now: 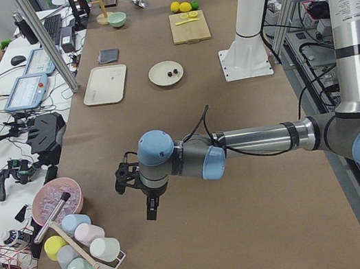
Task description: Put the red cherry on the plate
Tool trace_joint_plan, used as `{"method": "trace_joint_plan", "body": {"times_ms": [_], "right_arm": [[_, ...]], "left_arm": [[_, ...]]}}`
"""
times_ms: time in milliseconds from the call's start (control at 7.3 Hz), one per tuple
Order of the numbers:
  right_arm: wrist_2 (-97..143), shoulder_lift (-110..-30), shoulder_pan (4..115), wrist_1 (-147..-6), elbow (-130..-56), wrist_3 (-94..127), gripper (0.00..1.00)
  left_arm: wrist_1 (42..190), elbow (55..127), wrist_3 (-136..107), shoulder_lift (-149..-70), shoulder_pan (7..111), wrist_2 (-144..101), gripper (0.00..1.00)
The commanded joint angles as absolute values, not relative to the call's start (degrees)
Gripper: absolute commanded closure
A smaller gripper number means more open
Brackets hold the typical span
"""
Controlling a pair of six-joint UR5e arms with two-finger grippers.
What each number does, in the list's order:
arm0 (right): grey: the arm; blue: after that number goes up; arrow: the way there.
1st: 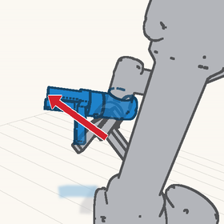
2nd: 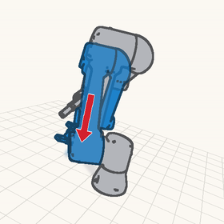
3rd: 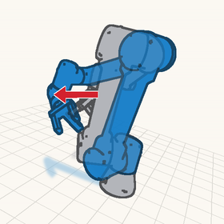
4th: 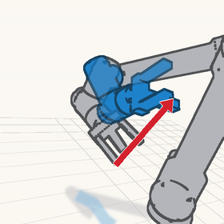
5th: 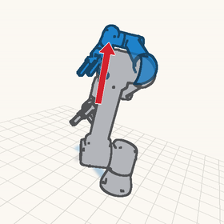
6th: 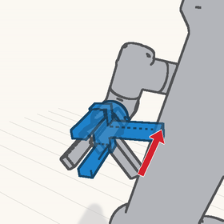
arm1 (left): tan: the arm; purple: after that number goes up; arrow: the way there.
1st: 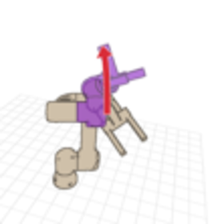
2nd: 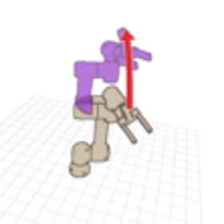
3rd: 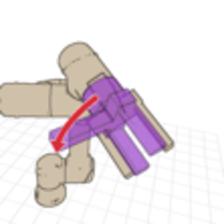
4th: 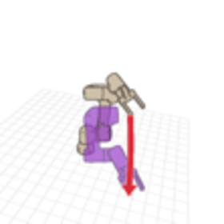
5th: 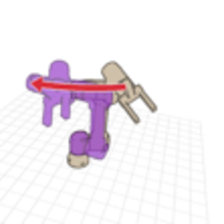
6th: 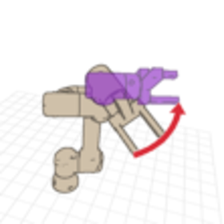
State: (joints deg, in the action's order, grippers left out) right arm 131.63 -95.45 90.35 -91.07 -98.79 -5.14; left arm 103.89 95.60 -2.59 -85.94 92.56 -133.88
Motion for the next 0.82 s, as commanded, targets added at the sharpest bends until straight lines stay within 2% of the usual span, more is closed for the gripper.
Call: {"method": "trace_joint_plan", "body": {"times_ms": [0,685], "right_arm": [[131.7,-95.2,90.3,-91.1,-98.7,-3.2,0.00],[132.0,-95.0,90.3,-91.0,-98.6,-2.7,0.00]], "left_arm": [[102.8,96.1,-2.5,-85.6,92.6,-133.7,0.02],[102.8,96.1,-2.7,-85.9,92.5,-133.7,0.02]]}}
